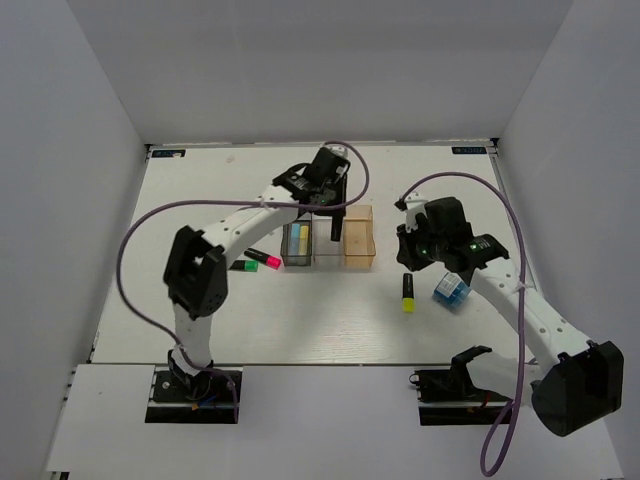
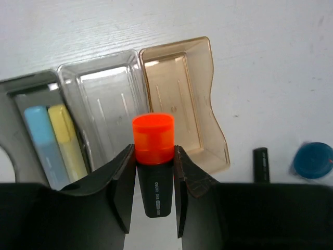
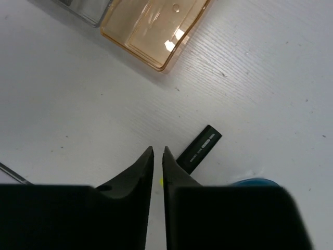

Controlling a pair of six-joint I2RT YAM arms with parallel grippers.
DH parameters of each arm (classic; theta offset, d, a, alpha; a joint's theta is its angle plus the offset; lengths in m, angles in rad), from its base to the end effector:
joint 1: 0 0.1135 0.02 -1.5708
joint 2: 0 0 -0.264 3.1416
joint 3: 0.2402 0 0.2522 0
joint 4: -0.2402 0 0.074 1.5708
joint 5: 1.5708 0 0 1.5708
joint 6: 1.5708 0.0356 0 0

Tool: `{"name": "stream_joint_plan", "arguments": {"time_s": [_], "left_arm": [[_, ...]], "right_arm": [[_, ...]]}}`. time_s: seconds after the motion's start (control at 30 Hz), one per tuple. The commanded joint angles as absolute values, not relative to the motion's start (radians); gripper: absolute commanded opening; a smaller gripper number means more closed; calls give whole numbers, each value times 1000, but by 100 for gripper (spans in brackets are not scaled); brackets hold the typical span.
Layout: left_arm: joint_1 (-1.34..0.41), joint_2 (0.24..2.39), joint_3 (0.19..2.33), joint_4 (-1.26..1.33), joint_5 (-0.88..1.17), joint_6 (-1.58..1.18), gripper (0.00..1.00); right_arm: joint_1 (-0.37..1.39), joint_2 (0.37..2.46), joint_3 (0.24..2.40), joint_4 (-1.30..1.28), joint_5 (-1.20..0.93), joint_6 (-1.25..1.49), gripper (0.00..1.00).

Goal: Sort the stationery into containers
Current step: Place the pen in the storage box.

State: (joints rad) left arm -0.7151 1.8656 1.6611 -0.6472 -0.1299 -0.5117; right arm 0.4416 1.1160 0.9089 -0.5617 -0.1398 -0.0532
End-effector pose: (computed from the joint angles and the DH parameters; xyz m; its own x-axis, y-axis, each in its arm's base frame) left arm 0.3207 -0.2724 0.2929 -0.7821 0.0362 -0.6221 0.2326 0.9431 -0.2376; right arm 0.2100 0.1048 0.2831 -0.6004 -0.3420 -0.7229 -0.5464 0.8354 0.0585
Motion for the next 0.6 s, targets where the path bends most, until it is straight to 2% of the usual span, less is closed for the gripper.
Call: {"name": "stream_joint_plan", "arguments": {"time_s": [0.0, 0.03, 0.13, 0.33, 0.4, 0.47, 0.5, 0.53, 0.57], "left_arm": [[-706, 1989, 1829, -682, -116, -388, 1], [-706, 2008, 1873, -711, -121, -382, 1], [-698, 2071, 1895, -736, -153, -374, 4], [-673, 2048, 1796, -689, -202, -379, 8], [-666, 2045, 1789, -687, -201, -382, 13], [-666, 2051, 1784, -692, -190, -377, 21], [-666, 2049, 1783, -695, -184, -377, 37], [-666, 2054, 1781, -695, -176, -377, 48], [-664, 2052, 1773, -693, -172, -376, 54]], "right_arm": [[420, 1089, 899, -508, -147, -71, 11], [417, 1091, 897, -509, -147, -69, 11], [400, 1094, 897, -508, -146, -61, 23], [390, 1117, 899, -509, -149, -51, 30], [387, 1132, 899, -511, -155, -51, 51], [382, 1163, 907, -529, -163, -54, 64], [380, 1172, 914, -535, -161, -54, 67], [379, 1186, 923, -567, -170, -52, 67], [376, 1222, 939, -580, -172, -49, 64]]}}
